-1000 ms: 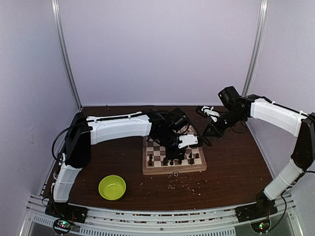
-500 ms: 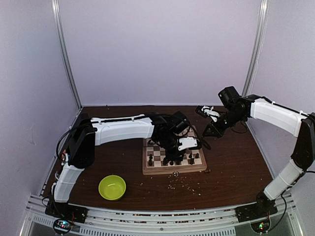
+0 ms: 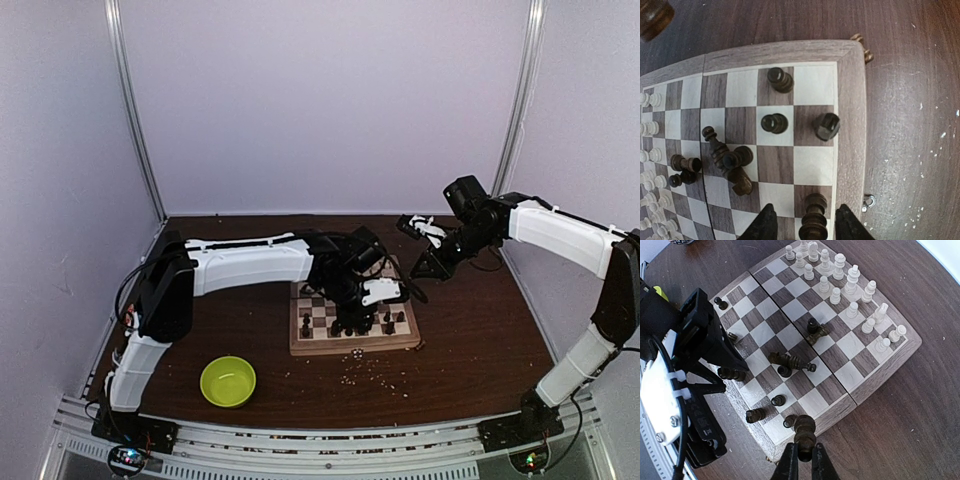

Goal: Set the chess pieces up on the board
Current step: Place the queen at d8, then place the bishop on c8.

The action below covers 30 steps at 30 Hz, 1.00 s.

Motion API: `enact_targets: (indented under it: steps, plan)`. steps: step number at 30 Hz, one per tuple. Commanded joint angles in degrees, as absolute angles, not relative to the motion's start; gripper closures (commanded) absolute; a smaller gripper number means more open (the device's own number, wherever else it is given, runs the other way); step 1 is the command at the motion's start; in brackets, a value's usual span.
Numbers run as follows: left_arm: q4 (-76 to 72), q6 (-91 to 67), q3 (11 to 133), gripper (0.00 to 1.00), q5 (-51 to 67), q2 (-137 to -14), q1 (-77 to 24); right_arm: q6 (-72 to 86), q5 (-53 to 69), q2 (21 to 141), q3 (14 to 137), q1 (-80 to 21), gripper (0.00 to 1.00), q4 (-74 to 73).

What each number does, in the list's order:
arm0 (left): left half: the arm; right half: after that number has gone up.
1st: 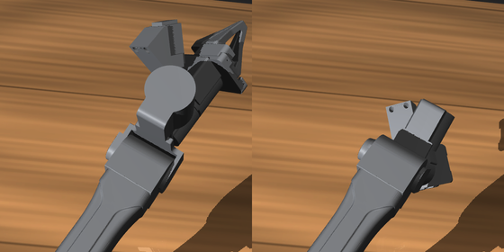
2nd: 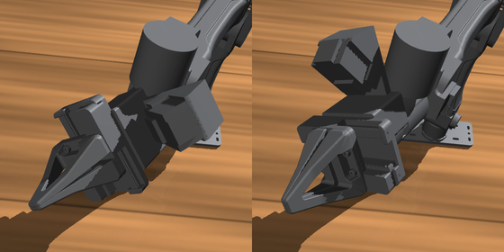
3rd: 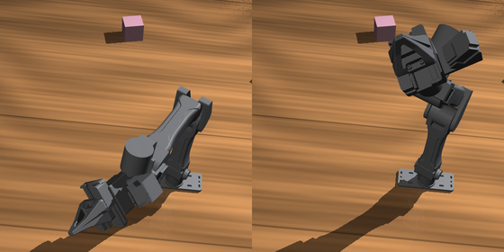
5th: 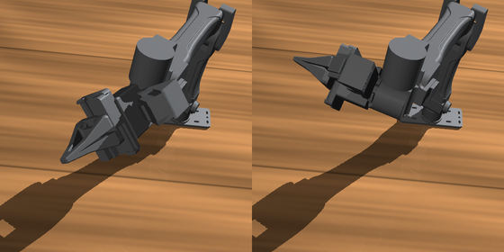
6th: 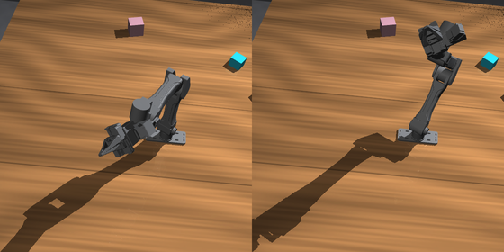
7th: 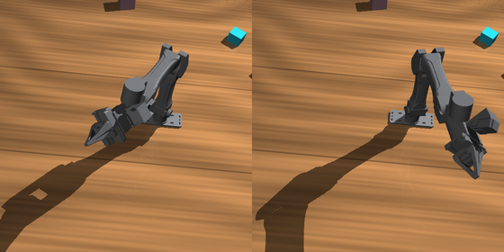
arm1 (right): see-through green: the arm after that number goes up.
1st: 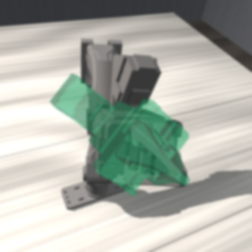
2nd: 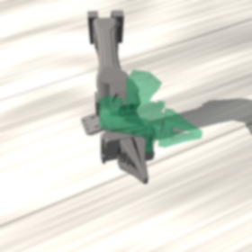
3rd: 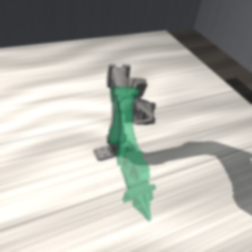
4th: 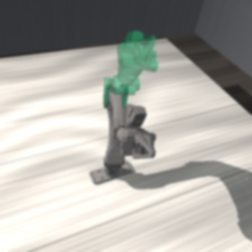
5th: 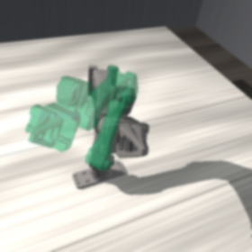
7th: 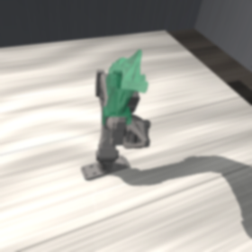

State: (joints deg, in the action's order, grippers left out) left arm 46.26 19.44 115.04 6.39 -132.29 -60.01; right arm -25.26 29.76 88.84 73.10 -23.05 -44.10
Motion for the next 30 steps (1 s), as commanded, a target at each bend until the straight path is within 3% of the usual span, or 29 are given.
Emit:
enact_targets:
  steps: [1,5,10,19,30]
  plan:
    - [41.6,17.4,114.4,0.56,5.9,-126.1,-60.0,-25.0,30.8,88.9,73.1,-22.8,0.91,-43.7]
    - [40.0,16.0,110.6,0.55,4.9,-119.8,-59.7,-25.6,30.9,89.6,74.1,-23.1,0.9,-44.6]
    - [33.9,12.6,96.8,0.54,3.8,-107.7,-57.6,-27.3,28.5,91.4,75.8,-25.9,0.9,-46.2]
    - [20.8,0.3,77.0,0.54,3.2,-90.6,-47.4,-29.8,23.2,96.9,79.6,-35.8,0.9,-48.2]
    - [17.2,-1.7,73.8,0.53,3.0,-87.4,-45.9,-30.8,17.8,102.2,80.2,-42.3,0.9,-48.6]
